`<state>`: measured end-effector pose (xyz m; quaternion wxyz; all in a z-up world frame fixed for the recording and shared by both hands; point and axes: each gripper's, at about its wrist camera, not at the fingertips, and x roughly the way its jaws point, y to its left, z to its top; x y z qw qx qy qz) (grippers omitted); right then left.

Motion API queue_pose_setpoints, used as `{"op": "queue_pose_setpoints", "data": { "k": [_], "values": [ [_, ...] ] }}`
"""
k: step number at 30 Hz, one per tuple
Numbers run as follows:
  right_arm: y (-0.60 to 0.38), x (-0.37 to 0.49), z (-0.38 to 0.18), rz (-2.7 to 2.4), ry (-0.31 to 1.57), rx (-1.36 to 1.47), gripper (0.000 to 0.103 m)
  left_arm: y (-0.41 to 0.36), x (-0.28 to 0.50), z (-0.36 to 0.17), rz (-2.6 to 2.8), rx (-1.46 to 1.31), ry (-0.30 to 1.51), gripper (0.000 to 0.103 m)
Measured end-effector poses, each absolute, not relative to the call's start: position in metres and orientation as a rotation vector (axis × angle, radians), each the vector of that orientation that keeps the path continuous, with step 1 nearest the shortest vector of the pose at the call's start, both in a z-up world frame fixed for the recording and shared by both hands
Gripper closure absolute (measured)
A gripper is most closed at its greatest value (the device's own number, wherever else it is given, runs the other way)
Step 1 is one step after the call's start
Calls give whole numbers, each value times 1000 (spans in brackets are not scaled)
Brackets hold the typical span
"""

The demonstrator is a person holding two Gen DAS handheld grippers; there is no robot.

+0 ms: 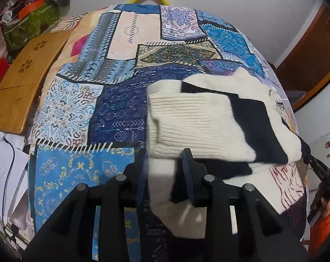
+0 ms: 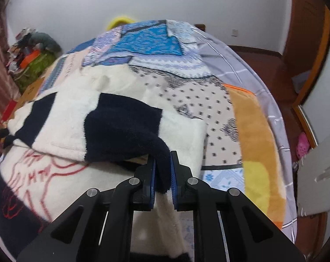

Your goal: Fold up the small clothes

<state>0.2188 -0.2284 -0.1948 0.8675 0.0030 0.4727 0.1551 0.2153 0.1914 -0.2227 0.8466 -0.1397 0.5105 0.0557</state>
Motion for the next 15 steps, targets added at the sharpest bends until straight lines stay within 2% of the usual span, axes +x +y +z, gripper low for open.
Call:
{"op": "queue_pose_setpoints", "data": {
  "k": [8,10,15],
  "values": [
    [-234,221,-212,346,1080,26,87,184,221,-240,146,-239,1123,71],
    [-238,221,-213,364,1103,57,82,183,220,-243,149,-224,1128,71],
    [-245,216,-205,392,1125,70,55,188,214,-243,143,-234,1122,70]
  ]
}}
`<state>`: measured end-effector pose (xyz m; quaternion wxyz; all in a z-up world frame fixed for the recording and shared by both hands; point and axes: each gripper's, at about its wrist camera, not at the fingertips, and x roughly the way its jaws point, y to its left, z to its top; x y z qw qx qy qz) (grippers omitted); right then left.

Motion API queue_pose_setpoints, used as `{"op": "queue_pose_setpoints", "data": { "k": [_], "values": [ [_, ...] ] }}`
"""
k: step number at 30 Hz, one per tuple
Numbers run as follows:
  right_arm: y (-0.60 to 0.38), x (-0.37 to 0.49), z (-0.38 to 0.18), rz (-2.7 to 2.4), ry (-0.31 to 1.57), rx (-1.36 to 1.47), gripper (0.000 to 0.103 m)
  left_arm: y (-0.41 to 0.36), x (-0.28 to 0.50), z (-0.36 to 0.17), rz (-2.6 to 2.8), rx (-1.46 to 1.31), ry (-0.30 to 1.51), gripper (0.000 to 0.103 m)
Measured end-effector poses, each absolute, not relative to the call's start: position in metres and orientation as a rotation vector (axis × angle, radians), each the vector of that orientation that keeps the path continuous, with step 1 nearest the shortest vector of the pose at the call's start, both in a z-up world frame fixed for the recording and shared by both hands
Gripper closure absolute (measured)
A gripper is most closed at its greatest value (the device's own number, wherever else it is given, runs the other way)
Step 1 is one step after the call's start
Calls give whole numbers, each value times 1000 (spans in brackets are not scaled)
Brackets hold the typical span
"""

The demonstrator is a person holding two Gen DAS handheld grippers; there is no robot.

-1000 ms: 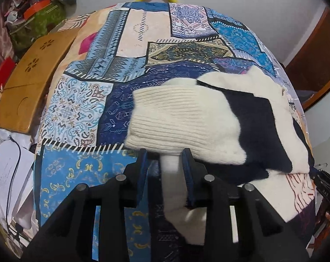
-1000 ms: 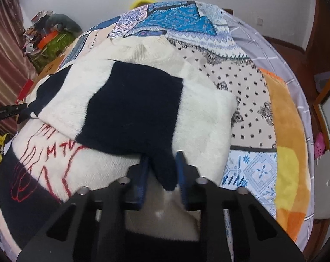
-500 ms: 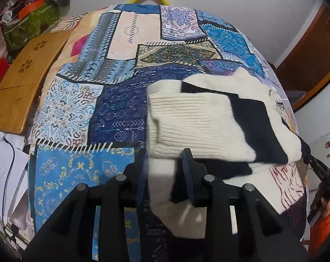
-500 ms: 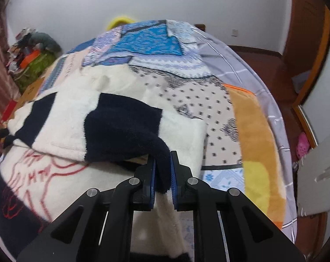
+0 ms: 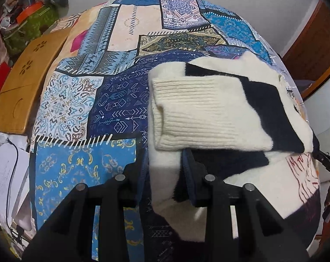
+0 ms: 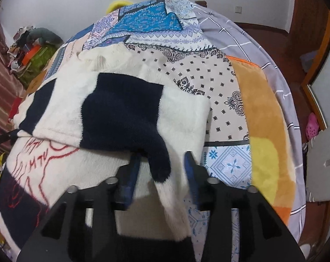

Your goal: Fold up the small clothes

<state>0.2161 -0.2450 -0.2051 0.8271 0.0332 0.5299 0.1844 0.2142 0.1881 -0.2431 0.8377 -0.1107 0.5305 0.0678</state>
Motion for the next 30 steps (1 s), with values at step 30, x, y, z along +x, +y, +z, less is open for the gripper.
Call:
{"op": "queue_pose_setpoints", "data": {
  "k": [30],
  "values": [
    [-264,294,-256,347,1187,218,79,178,240,-230,158,-221,1056,93]
  ]
}}
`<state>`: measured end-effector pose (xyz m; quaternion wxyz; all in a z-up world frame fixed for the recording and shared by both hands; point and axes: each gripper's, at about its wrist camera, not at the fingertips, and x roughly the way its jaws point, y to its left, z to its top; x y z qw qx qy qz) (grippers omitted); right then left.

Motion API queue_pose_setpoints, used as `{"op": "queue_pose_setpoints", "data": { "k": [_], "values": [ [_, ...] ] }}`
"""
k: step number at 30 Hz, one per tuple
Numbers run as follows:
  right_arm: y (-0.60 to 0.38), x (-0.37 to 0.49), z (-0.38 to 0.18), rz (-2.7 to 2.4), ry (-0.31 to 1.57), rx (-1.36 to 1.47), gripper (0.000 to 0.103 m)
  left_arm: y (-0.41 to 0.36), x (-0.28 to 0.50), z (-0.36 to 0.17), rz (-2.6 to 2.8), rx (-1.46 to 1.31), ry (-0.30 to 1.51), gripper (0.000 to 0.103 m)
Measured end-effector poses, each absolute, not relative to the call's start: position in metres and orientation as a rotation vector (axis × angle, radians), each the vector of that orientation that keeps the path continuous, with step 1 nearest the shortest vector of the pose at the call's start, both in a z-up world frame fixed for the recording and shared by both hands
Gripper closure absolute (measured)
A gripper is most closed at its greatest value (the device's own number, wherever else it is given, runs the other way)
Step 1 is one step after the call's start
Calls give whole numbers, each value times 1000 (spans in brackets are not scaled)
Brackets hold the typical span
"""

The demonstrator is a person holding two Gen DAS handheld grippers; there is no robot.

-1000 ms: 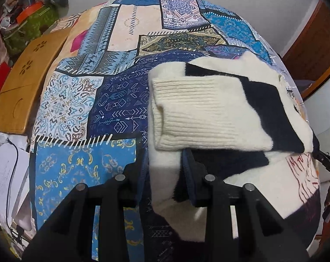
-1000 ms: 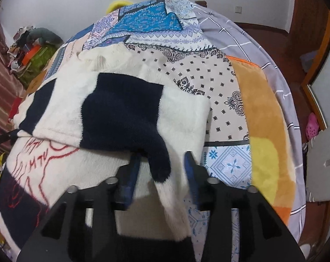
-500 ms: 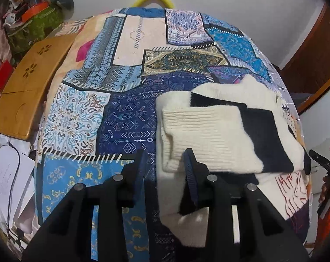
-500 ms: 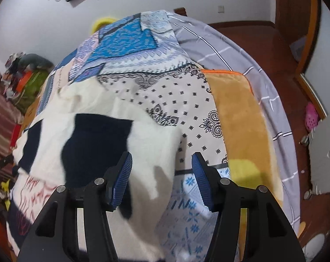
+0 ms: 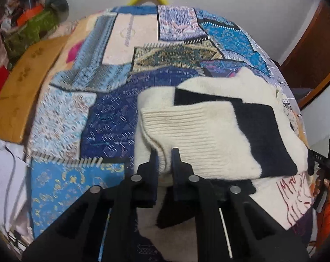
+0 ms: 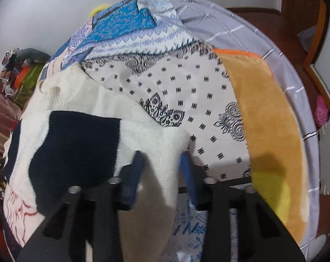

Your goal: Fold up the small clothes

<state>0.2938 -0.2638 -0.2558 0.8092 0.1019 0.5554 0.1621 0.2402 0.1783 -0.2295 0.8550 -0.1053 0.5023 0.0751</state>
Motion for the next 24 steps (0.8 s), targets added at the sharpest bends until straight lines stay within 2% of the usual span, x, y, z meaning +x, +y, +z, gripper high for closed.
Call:
{"op": "queue_pose_setpoints", "data": {
  "k": [5,11,12,14,19,24],
  "values": [
    [-265,293,-253,329,1148,216,92,174,232,-210,198,-141,991,95],
    [-266,295,-246,293,1118,170,93,183,230,-221,218,-126,1022,95],
    [-264,295,-247,285,1118,149,93,185,230,-228,237,-124,1041,99],
    [-258,295,-248,278,1132,108,93,191,229,-241,267,-131,1080,100],
    [-257,290,-239,285,1142,92,85,216,217,-254,228,-274,1118,100],
    [-266,280,-218,322,1127,163,50,217,208,-241,224,-260,1106,96]
  ]
}}
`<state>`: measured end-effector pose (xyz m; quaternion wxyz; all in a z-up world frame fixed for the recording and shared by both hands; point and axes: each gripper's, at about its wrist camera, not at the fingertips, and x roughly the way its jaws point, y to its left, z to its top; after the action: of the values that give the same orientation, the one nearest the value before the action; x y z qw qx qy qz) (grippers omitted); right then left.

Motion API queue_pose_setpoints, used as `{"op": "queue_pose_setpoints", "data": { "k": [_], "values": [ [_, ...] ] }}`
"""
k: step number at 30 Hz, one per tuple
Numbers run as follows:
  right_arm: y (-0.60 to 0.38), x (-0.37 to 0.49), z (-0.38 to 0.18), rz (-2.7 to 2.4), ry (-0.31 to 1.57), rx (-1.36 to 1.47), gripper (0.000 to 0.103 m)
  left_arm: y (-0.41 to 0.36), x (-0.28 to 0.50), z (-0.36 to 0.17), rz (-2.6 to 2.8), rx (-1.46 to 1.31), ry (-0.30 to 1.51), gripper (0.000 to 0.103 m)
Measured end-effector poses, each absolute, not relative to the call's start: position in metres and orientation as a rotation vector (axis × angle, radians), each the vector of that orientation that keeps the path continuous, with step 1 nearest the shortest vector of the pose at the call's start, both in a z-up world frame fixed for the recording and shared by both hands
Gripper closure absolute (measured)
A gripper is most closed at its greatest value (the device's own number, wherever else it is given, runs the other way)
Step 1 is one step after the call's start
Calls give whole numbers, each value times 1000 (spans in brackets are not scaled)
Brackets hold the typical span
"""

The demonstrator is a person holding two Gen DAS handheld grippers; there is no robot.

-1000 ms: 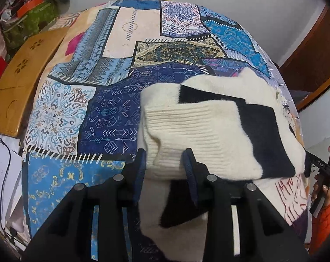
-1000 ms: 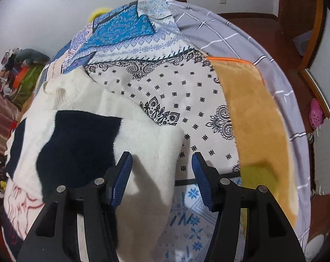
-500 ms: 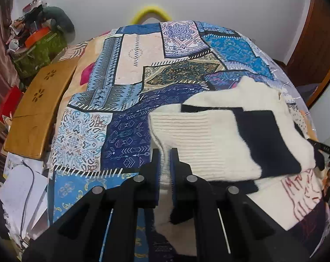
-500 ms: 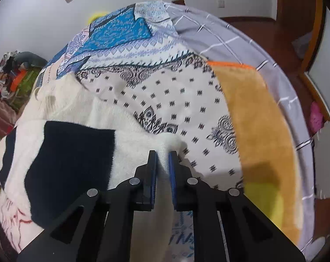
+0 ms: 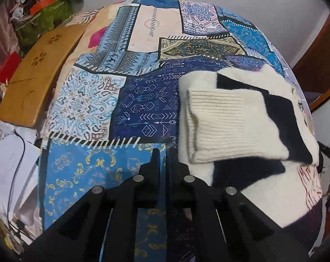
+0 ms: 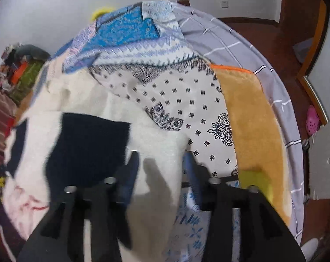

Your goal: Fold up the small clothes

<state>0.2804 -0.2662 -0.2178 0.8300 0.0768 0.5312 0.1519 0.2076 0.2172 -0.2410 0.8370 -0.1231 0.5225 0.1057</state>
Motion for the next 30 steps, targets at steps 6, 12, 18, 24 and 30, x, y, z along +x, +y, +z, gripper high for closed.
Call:
{"op": "queue_pose_setpoints", "data": {
  "k": [6,12,18,24,30],
  "values": [
    [-273,257,-186,316,1077,181,34,212,196,-224,236,-253,1074,56],
    [-270,230,-169,348,1073,131,34,208,183,-210,235,-270,1046,45],
    [-268,196,-161,374,1054,106,30,197,169,-204,202,-251,1059,42],
    [-274,173,-175,361,1093,126,26,185,150,-208,166,-252,1095,39],
    [-278,155,-206,358,1192,160,26,177,133,-220,139,-268,1133,39]
  ]
}}
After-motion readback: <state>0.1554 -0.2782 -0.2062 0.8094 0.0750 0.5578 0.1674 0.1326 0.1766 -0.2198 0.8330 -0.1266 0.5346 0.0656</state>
